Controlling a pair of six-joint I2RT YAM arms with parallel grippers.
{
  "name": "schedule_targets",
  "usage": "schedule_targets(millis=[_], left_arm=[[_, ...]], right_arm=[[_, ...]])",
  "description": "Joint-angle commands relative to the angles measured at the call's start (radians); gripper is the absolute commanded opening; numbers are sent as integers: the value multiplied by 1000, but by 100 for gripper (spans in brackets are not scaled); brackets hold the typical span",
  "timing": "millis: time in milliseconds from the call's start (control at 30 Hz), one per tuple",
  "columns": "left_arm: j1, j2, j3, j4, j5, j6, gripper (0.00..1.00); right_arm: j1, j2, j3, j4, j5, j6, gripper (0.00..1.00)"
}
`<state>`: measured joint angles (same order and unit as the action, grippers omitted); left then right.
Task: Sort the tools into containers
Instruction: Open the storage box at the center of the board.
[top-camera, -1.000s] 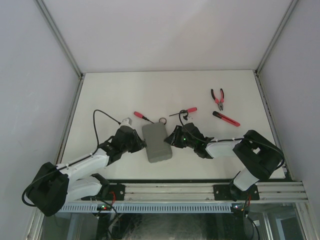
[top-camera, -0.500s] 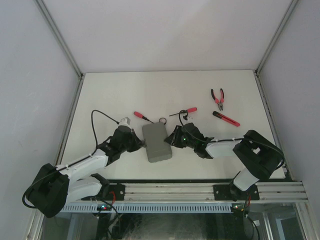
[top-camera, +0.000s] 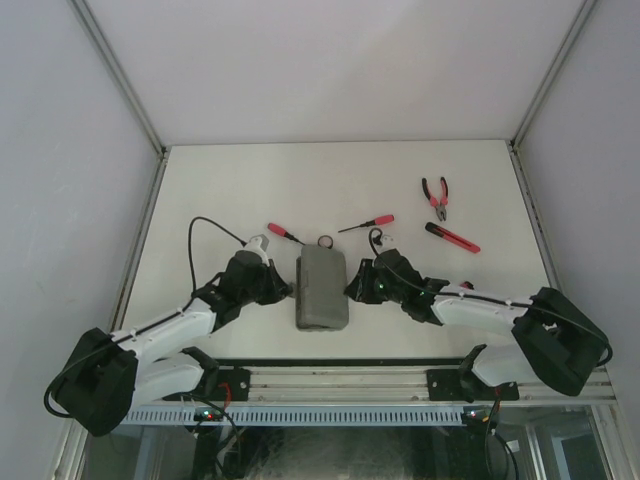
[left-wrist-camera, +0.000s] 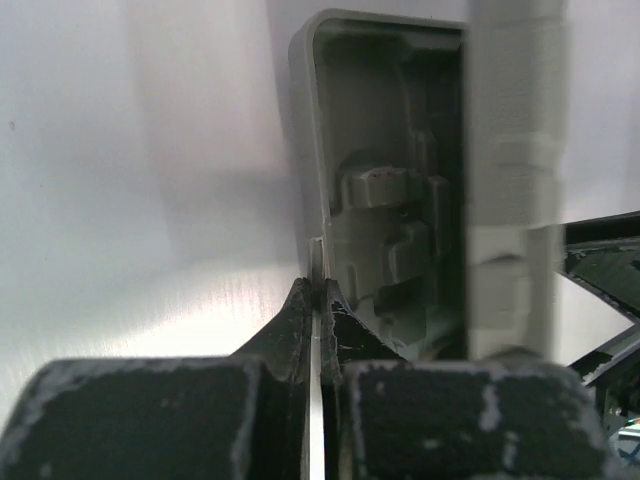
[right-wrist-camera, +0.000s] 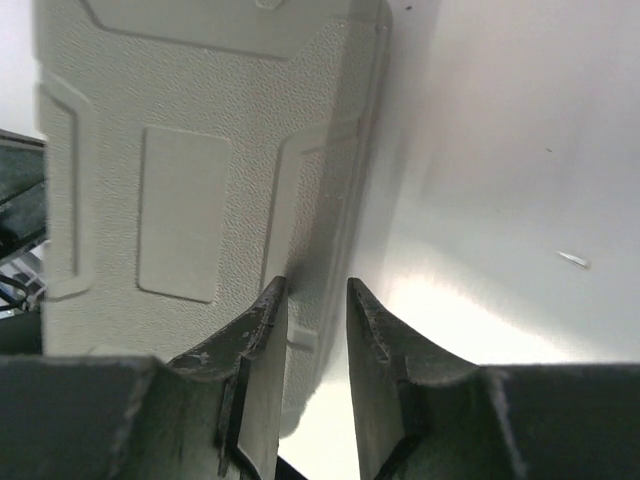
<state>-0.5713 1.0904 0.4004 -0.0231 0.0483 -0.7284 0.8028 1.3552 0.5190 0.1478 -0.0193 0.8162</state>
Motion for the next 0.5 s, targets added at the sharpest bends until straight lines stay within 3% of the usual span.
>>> schedule_targets(millis=[0,133,467], left_arm=[[17,-34,20,-6,-23,87,0],[17,-50,27,-9,7,97,0],[17,-153,49,-84,26,91,0]], right_arm=[[-7,-69,-7,-241,70,-84,30],[-9,-121,-6,-282,106,-87,34],[-8,-259,-6,-396,219,-82,34]])
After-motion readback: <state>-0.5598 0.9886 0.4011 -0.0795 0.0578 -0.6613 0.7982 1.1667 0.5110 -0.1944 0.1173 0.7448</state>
